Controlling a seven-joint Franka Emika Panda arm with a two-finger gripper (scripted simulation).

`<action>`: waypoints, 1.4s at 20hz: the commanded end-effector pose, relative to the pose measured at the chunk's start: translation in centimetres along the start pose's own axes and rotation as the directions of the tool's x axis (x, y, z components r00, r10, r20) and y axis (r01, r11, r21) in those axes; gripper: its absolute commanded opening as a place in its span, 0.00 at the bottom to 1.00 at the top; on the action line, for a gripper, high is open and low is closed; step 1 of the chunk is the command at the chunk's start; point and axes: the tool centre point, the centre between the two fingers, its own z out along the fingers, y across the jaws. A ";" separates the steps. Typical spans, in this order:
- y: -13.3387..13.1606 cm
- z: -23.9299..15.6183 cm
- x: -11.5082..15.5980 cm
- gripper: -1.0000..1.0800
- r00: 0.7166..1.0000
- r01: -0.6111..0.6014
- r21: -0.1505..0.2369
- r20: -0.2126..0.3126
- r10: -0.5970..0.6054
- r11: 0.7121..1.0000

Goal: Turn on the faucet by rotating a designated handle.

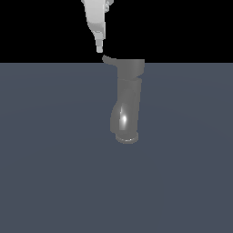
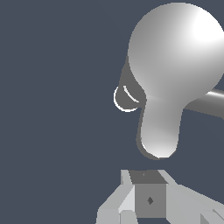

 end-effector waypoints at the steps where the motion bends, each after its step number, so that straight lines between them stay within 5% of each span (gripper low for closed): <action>1: -1.0 0.7 0.9 0.00 0.998 -0.064 0.000 -0.002 0.064 0.998; 16: -3.6 2.6 4.2 0.00 0.967 -0.256 -0.002 -0.007 0.256 0.967; 28: -1.6 2.6 3.0 0.00 0.967 -0.257 -0.002 -0.007 0.256 0.967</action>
